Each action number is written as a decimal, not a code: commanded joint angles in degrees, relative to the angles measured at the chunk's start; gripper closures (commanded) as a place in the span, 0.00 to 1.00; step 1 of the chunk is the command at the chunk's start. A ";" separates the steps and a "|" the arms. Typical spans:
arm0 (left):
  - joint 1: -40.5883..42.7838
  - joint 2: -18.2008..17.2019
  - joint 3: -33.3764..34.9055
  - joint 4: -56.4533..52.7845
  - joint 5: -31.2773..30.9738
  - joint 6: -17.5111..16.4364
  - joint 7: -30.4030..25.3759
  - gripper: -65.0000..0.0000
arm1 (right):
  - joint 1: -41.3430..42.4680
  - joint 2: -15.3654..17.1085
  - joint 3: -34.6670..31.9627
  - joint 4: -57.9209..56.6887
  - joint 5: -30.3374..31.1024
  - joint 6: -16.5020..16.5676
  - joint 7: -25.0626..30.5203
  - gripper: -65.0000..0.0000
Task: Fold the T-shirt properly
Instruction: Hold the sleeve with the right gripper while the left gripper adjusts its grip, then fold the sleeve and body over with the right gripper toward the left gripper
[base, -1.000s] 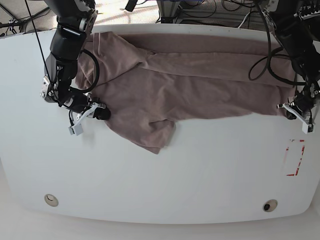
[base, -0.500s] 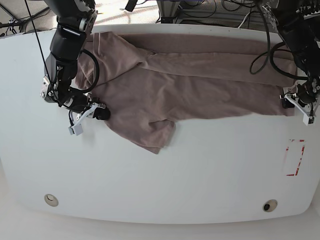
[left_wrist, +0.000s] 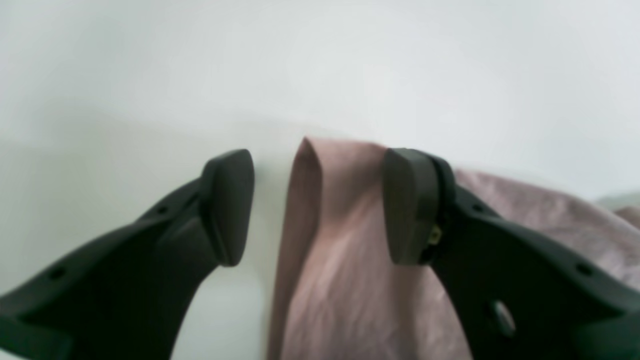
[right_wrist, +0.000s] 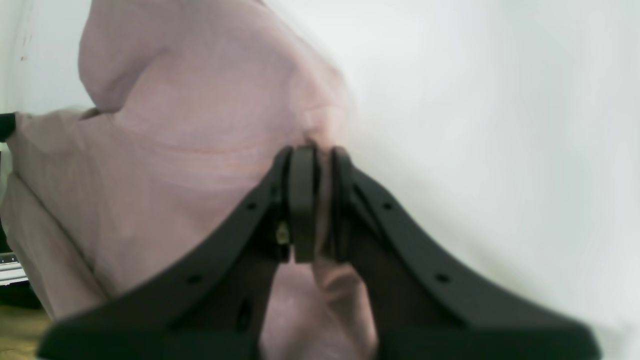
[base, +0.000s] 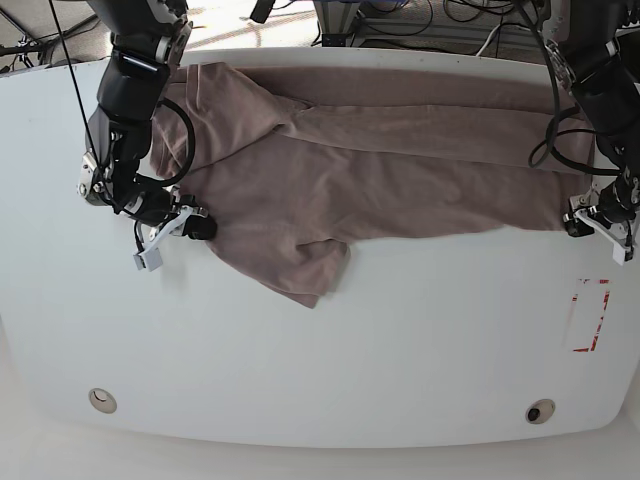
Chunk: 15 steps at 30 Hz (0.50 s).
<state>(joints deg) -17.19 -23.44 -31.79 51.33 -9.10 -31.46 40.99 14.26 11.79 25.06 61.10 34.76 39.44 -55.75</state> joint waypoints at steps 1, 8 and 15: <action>-1.23 -0.95 2.82 0.23 -0.79 -0.32 -0.60 0.42 | 1.43 0.82 0.13 1.18 1.59 0.56 0.67 0.91; -1.05 -0.60 4.14 0.23 -0.96 -0.41 -0.77 0.79 | 1.43 0.82 0.13 1.18 1.76 0.56 0.58 0.91; -0.96 -0.69 4.14 0.32 -0.87 -0.41 -0.77 1.00 | 1.61 0.91 0.13 2.68 1.76 0.56 0.58 1.00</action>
<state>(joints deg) -17.30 -23.20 -27.57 51.05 -10.11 -31.68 40.01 14.26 11.92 25.06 61.10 34.92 39.44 -55.79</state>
